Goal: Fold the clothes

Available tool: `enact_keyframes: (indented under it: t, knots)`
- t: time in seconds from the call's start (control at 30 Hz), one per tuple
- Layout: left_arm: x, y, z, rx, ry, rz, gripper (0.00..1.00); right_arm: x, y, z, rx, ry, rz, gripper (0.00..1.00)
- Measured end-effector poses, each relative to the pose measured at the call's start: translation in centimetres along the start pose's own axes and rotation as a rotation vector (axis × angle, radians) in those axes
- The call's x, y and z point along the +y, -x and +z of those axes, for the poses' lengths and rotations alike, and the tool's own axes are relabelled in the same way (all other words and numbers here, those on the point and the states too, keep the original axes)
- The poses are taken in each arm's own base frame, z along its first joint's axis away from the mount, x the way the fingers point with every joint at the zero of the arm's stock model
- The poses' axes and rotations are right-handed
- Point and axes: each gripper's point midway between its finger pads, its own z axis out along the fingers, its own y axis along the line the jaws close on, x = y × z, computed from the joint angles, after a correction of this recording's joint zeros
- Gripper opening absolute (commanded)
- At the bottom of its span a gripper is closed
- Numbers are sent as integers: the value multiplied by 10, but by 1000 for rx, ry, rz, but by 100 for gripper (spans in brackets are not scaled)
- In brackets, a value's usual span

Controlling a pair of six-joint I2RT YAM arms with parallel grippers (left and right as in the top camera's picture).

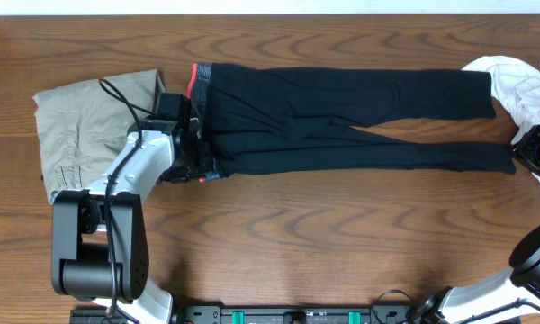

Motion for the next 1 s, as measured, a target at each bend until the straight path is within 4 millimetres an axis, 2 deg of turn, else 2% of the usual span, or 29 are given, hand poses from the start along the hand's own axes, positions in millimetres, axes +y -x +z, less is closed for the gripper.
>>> enact_keyframes:
  t: [0.23,0.3,0.5,0.7,0.8,0.93,1.0]
  knots:
    - [13,-56,-11,212,53,2,6,0,0,0,-2,0,0,34]
    - [18,-63,-17,227,81,8,6,0,1,0,-3,0,-1,34]
    - [40,-46,-27,122,221,-2,6,0,1,0,-3,0,-1,34]
    - [41,-35,-26,76,228,-16,6,0,2,0,-7,0,-2,34]
    - [40,-35,-26,75,221,-16,6,0,5,1,-18,1,-4,38]
    - [38,-33,-26,68,212,-16,6,-3,5,13,-3,0,0,40]
    - [37,-31,-25,61,208,-16,6,-7,2,26,26,0,7,41]
